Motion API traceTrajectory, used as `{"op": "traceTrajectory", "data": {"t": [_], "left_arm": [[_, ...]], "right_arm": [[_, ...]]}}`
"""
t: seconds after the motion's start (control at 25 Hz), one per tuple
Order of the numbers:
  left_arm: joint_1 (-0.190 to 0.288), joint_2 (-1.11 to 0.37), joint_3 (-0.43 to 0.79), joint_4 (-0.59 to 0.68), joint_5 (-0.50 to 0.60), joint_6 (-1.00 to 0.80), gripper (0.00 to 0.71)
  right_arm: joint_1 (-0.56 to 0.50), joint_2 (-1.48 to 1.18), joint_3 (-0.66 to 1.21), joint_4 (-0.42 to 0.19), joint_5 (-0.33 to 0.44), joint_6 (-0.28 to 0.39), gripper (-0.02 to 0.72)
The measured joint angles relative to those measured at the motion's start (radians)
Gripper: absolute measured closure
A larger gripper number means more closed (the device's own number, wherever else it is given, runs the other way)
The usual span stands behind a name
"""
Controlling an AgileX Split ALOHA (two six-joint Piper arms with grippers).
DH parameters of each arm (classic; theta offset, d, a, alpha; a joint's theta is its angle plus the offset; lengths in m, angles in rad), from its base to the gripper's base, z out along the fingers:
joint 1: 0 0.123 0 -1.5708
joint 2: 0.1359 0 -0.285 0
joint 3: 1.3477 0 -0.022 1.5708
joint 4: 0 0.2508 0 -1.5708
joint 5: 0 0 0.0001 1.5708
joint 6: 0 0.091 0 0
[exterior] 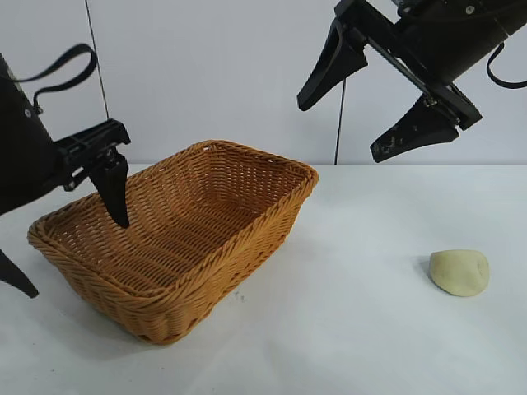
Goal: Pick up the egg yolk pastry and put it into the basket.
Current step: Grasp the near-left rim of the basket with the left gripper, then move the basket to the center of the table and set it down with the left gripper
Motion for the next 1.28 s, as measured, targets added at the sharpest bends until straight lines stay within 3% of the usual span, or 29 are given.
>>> {"op": "traceTrajectory", "data": {"t": [0.2,0.44,0.52,0.6,0.76,0.8,1.04,1.28], "left_arm": [[0.025,0.108,0.001,-0.081,-0.059,0.011,0.020],[0.059,0.126,0.001,-0.137,-0.076,0.135,0.023],[0.059,0.126,0.001,-0.139,-0.076,0.145,0.062],[0.059,0.126,0.001,-0.142,-0.076,0.146,0.175],[0.060,0.126,0.002,-0.142,-0.071,0.147,0.529],[0.061,0.126,0.002,-0.152,-0.073,0.139,0.567],[0.087,0.126,-0.080,-0.146,0.026,0.228,0.570],[0.139,0.190,-0.262,-0.139,0.167,0.511,0.570]], "right_arm": [[0.000,0.000,0.000,-0.002,0.005,0.000,0.019],[0.000,0.000,0.000,-0.003,0.007,0.000,0.019],[0.000,0.000,0.000,-0.003,0.008,0.000,0.019],[0.000,0.000,0.000,-0.003,0.008,0.000,0.019],[0.000,0.000,0.000,-0.004,0.008,0.000,0.019],[0.000,0.000,0.000,-0.004,0.008,0.000,0.019],[0.000,0.000,0.000,-0.010,0.009,0.000,0.019],[0.000,0.000,0.000,-0.018,0.010,0.000,0.019]]}}
